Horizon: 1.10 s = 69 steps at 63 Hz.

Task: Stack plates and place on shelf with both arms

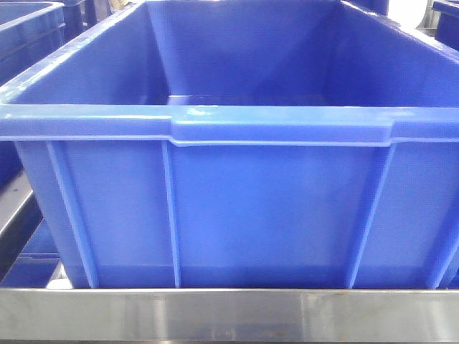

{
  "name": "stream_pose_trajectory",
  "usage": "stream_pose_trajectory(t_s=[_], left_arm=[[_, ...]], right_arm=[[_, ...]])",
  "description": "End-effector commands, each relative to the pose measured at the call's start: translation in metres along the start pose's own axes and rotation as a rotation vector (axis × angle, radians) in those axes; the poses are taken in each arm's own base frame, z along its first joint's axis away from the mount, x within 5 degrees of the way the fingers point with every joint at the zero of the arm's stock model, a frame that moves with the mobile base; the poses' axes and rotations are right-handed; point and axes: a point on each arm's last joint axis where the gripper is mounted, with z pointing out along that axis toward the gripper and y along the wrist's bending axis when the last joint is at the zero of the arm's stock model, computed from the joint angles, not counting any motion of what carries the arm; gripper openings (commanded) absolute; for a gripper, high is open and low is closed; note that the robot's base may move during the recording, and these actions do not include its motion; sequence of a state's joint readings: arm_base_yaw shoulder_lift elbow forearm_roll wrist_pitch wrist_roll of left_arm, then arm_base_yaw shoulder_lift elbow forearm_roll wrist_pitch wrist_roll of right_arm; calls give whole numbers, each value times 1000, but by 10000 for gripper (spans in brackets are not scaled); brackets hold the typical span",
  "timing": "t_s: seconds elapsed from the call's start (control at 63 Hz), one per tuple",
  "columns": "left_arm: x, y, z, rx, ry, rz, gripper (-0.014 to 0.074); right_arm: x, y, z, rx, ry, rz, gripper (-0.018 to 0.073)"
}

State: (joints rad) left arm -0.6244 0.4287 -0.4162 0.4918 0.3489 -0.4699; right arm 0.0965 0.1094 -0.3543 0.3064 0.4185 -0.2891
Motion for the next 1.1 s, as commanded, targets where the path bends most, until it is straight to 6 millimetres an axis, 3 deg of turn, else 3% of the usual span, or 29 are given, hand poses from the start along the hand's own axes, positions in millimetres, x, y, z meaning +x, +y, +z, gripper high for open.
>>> stream_pose_trajectory(t_s=[0.0,0.413,0.699,0.905,1.08], left_arm=[[-14,-3,-2,35,-86,1,84],[-5,-1,-6,24,9,-81,84],[-7,15,-5,-144,-139,-45,84],[14,28,1,-287,-275,-65,84],[34,33,4,-339,-239,-76,84]], right_arm=[[-15,-2,-2,30,-91,-5,57],[-15,-2,-2,30,-91,-5,57],[-15,-2,-2,30,-91,-5,57],[-15,-2,-2,30,-91,-5,57],[-15,-2,-2,30,-91,-5,57]])
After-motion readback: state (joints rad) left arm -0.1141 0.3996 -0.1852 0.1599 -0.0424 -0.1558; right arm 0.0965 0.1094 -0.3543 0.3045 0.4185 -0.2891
